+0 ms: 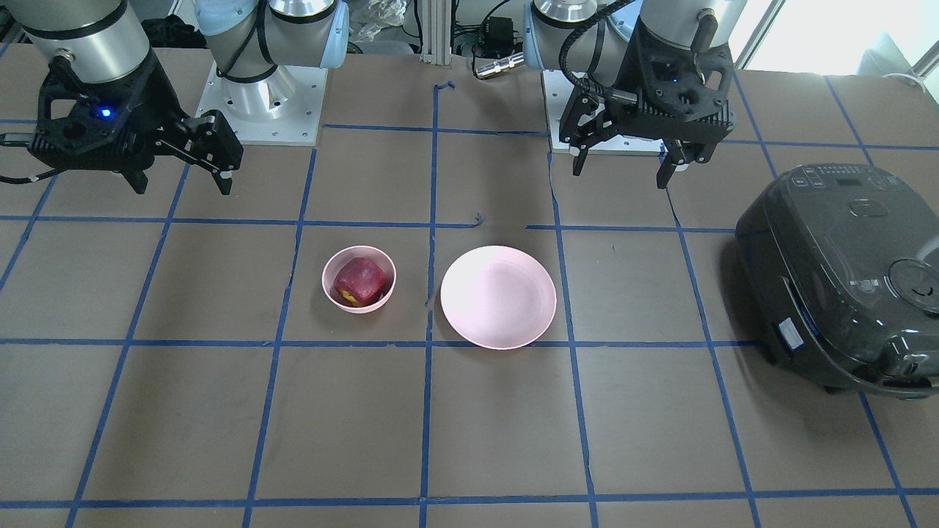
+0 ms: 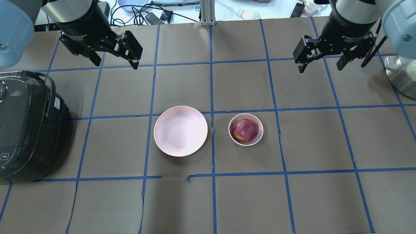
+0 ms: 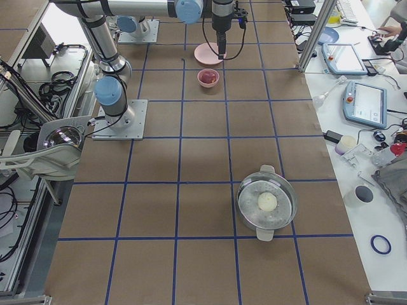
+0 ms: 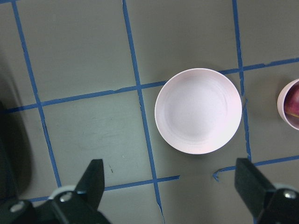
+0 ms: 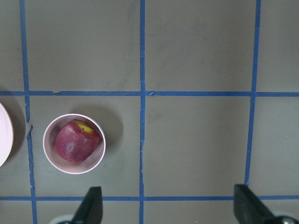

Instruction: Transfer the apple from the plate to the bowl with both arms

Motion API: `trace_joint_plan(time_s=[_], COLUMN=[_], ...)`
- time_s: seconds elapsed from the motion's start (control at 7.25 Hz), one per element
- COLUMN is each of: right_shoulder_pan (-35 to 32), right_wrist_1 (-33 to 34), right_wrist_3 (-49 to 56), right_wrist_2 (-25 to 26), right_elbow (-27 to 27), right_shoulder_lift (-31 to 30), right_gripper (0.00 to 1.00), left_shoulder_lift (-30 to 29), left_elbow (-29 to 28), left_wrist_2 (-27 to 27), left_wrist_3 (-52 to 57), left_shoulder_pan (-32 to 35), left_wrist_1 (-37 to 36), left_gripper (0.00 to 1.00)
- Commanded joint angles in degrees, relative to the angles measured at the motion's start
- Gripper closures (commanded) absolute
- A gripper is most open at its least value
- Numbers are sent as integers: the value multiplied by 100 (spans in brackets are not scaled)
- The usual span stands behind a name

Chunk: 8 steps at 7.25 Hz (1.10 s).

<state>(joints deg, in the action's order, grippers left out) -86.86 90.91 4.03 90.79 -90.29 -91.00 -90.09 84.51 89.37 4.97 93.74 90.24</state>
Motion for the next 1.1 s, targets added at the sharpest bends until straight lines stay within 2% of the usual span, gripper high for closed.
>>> trace_joint_plan(time_s=[0.0, 0.97], right_shoulder_pan=[3, 2], right_wrist_1=[5, 32], right_wrist_3=[-8, -16], right_wrist_2=[10, -52], right_elbow=[3, 117], right_shoulder_lift=[4, -57], right_gripper=[0, 0], left_shoulder_lift=[0, 0], left_elbow=[4, 4], left_wrist_2=[-7, 2], left_wrist_3=[4, 13], left_shoulder_pan=[-4, -13], left_wrist_1=[-6, 2], left_gripper=[0, 0])
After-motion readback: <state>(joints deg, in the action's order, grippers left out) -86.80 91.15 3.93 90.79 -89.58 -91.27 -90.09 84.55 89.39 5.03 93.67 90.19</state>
